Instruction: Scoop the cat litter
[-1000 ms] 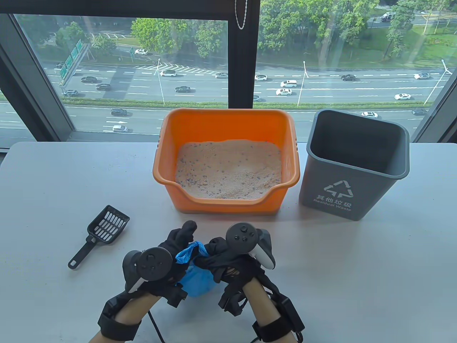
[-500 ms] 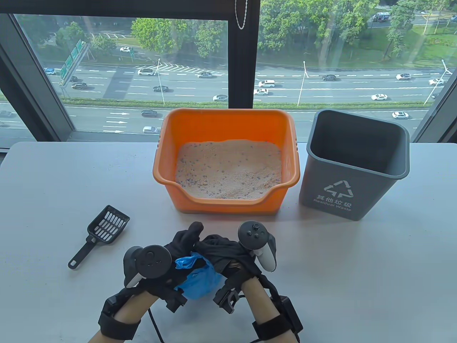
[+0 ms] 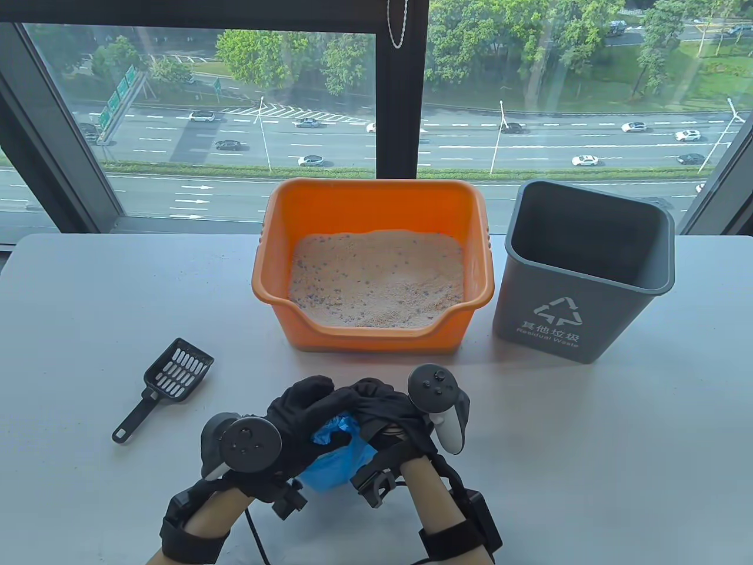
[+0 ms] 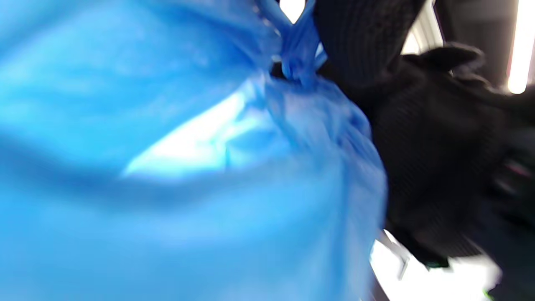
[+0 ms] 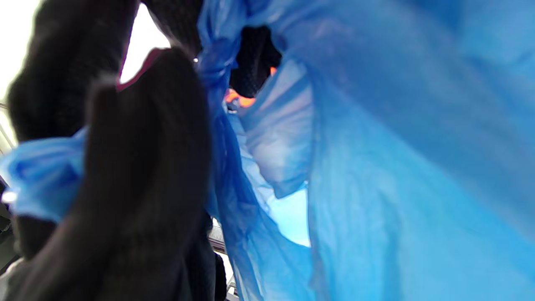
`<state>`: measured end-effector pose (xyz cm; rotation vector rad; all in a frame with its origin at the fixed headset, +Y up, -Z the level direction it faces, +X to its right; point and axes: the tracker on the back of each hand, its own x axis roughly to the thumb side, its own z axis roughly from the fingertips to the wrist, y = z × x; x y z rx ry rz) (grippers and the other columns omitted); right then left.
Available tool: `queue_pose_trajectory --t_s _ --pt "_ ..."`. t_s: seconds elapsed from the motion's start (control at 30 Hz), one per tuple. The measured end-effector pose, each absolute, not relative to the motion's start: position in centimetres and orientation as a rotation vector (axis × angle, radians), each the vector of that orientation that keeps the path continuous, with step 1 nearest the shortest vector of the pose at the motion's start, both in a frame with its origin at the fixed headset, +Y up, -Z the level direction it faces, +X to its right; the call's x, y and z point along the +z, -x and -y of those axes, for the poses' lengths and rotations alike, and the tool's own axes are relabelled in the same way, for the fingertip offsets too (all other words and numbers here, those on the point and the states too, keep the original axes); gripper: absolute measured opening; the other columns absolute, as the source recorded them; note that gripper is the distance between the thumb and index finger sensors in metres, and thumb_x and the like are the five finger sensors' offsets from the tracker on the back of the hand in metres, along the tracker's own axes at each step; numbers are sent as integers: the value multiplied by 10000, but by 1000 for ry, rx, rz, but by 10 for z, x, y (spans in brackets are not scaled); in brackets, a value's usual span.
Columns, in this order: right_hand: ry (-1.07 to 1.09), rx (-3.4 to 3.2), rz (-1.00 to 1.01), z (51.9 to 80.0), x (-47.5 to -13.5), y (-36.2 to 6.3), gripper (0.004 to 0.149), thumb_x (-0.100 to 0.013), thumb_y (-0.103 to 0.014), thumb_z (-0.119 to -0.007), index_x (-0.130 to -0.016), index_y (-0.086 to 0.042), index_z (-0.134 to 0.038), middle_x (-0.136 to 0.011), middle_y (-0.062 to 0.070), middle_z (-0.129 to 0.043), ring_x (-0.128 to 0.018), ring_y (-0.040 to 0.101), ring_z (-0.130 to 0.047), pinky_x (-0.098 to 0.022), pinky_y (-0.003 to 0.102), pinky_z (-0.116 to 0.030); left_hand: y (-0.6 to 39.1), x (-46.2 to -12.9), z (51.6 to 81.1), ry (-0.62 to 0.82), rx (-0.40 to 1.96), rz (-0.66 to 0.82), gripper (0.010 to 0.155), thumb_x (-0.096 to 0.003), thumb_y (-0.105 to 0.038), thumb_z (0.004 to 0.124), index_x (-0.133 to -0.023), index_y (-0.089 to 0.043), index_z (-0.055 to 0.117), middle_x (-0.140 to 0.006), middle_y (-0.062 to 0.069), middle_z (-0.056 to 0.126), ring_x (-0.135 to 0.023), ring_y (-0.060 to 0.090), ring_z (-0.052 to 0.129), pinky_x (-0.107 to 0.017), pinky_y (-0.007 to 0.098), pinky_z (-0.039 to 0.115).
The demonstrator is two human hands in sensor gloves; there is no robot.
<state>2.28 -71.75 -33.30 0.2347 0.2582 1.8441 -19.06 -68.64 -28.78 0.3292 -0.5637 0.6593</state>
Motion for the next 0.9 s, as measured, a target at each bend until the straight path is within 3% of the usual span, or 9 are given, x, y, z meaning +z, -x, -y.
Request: queue_pose_trajectory --t_s 0.1,0.13,0.17,0.3,0.5,0.9 --pt "-220 1867 -234 719 -333 -23 323 -465 -377 -756 -688 -168 -861 -761 118 -800 -478 161 -797 -395 388 -715 198 -289 684 -322 684 506 476 -480 -392 819 -949 -432 747 -817 5 900 -554 175 965 -453 406 746" --pt "-209 1866 -234 721 -333 -23 323 -466 -380 -750 -686 -172 -862 -761 116 -801 -478 160 -799 -394 387 -716 200 -289 684 -349 678 488 449 -482 -388 814 -930 -367 785 -747 13 951 -503 163 989 -436 402 759" --pt "-205 1858 -234 722 -333 -22 324 -466 -382 -749 -686 -172 -863 -760 115 -804 -477 160 -800 -394 387 -716 202 -290 683 -364 662 464 419 -479 -391 812 -883 -284 844 -699 25 977 -457 160 1001 -420 403 767" --pt "-188 1849 -233 724 -333 -23 327 -475 -392 -734 -679 -173 -865 -755 117 -809 -477 166 -804 -393 390 -715 207 -293 687 -320 633 431 403 -481 -435 781 -802 -218 892 -584 15 995 -385 151 1001 -395 407 765" --pt "-181 1879 -250 726 -331 -23 324 -473 -387 -722 -653 -163 -873 -740 130 -820 -466 183 -810 -383 401 -713 210 -299 691 -277 627 399 400 -504 -473 718 -757 -223 901 -566 8 995 -384 172 996 -398 418 756" --pt "-143 2073 -303 736 -332 -36 310 -462 -344 -729 -630 -127 -874 -746 155 -807 -477 223 -800 -390 434 -688 221 -309 701 -154 537 258 399 -509 -456 731 -757 -205 919 -591 29 1008 -423 198 1007 -431 422 756"
